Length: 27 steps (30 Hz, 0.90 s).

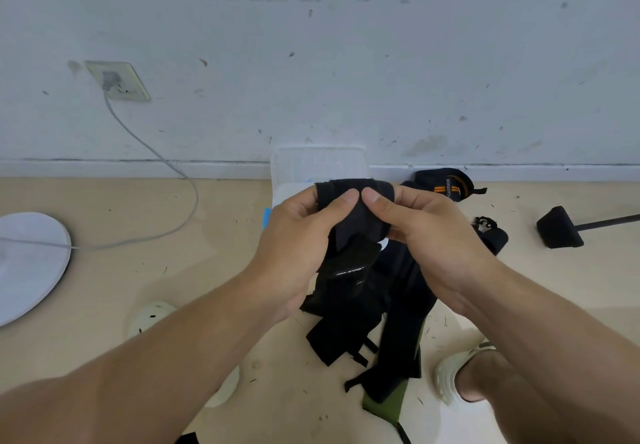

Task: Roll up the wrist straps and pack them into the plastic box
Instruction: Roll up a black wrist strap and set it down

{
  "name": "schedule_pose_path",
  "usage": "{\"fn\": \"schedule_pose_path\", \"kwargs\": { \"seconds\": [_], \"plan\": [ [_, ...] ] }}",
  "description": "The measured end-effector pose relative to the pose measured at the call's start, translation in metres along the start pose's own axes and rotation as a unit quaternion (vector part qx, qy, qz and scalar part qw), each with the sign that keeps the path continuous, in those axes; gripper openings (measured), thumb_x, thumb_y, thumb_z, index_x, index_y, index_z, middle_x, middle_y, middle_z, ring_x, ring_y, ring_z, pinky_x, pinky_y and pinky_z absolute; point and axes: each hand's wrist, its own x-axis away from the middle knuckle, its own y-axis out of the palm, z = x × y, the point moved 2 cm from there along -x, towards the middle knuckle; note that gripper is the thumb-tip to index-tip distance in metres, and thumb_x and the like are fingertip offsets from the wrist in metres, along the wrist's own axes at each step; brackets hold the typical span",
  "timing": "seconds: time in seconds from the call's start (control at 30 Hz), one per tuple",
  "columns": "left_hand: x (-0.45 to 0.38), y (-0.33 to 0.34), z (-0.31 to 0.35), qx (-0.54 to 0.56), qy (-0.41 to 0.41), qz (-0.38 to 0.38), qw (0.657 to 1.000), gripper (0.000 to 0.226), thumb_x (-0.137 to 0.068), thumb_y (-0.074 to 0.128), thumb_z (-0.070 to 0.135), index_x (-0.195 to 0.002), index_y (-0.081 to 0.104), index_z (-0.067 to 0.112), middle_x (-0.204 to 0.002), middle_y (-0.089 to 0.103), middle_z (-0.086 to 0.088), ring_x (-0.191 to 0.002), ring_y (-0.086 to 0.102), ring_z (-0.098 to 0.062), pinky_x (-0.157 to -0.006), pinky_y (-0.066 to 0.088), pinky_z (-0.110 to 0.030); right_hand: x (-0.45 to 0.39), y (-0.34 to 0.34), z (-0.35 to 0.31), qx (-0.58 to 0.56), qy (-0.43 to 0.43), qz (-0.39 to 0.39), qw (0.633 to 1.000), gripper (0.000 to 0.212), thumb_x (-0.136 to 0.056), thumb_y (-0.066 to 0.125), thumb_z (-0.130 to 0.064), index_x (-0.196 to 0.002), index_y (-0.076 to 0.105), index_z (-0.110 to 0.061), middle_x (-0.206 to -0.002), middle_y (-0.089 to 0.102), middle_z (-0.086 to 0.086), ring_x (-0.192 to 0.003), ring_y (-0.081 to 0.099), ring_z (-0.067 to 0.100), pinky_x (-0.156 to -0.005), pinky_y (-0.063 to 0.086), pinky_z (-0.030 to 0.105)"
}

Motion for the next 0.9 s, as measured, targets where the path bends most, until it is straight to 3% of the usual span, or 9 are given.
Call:
{"fn": "schedule_pose_path", "kwargs": {
  "seconds": [0.2, 0.47, 0.57, 0.7, 0.9],
  "plan": [
    [0.0001, 0.0012, -0.0015, -0.003, 0.025, 0.011, 1.0, 0.016, -0.101, 0.065, 0.02, -0.111, 0.077, 0.019, -0.098, 0.081, 0.001, -0.09, 0.078, -0.012, -0.074, 0.063, -0.028, -0.0001, 0.0013, -0.0007, -0.003, 0.008, -0.004, 1.0, 0.02, -0.099, 0.066, -0.024, -0.108, 0.079, -0.012, -0.103, 0.081, 0.006, -0.098, 0.077, 0.019, -0.093, 0.058, 0.033],
    [-0.0045, -0.0072, -0.0006, -0.005, 0.038, 0.068, 0.997, 0.009, -0.099, 0.069, 0.023, -0.103, 0.077, 0.022, -0.099, 0.081, 0.003, -0.092, 0.078, -0.016, -0.075, 0.062, -0.033, -0.0016, 0.0004, 0.0035, 0.088, 0.004, -0.016, 0.996, 0.014, -0.091, 0.077, -0.018, -0.104, 0.078, -0.012, -0.095, 0.081, 0.004, -0.091, 0.078, 0.016, -0.086, 0.058, 0.027],
    [-0.0045, -0.007, -0.0007, -0.032, 0.04, 0.049, 0.997, 0.016, -0.097, 0.073, 0.024, -0.112, 0.072, 0.022, -0.097, 0.081, 0.003, -0.091, 0.078, -0.015, -0.079, 0.062, -0.034, -0.0016, -0.0002, 0.0034, 0.075, -0.014, 0.009, 0.997, 0.013, -0.09, 0.077, -0.016, -0.103, 0.079, -0.012, -0.095, 0.081, 0.007, -0.091, 0.078, 0.019, -0.088, 0.06, 0.03],
    [-0.004, -0.0058, -0.0008, -0.084, 0.055, 0.003, 0.995, 0.038, -0.094, 0.074, 0.008, -0.126, 0.062, 0.025, -0.098, 0.081, 0.004, -0.091, 0.078, -0.014, -0.078, 0.063, -0.034, -0.002, -0.0036, -0.0002, 0.033, -0.041, 0.045, 0.998, 0.016, -0.092, 0.075, -0.011, -0.108, 0.078, -0.012, -0.095, 0.081, 0.005, -0.09, 0.079, 0.02, -0.086, 0.062, 0.034],
    [-0.0035, -0.0059, 0.0002, -0.092, 0.059, -0.024, 0.994, 0.041, -0.095, 0.073, 0.006, -0.128, 0.065, 0.028, -0.103, 0.081, 0.003, -0.094, 0.078, -0.014, -0.076, 0.062, -0.028, -0.0031, -0.0049, -0.0018, 0.009, -0.029, 0.045, 0.999, 0.016, -0.094, 0.073, -0.017, -0.108, 0.077, -0.011, -0.098, 0.081, 0.006, -0.093, 0.078, 0.021, -0.088, 0.061, 0.035]
  ]
}}
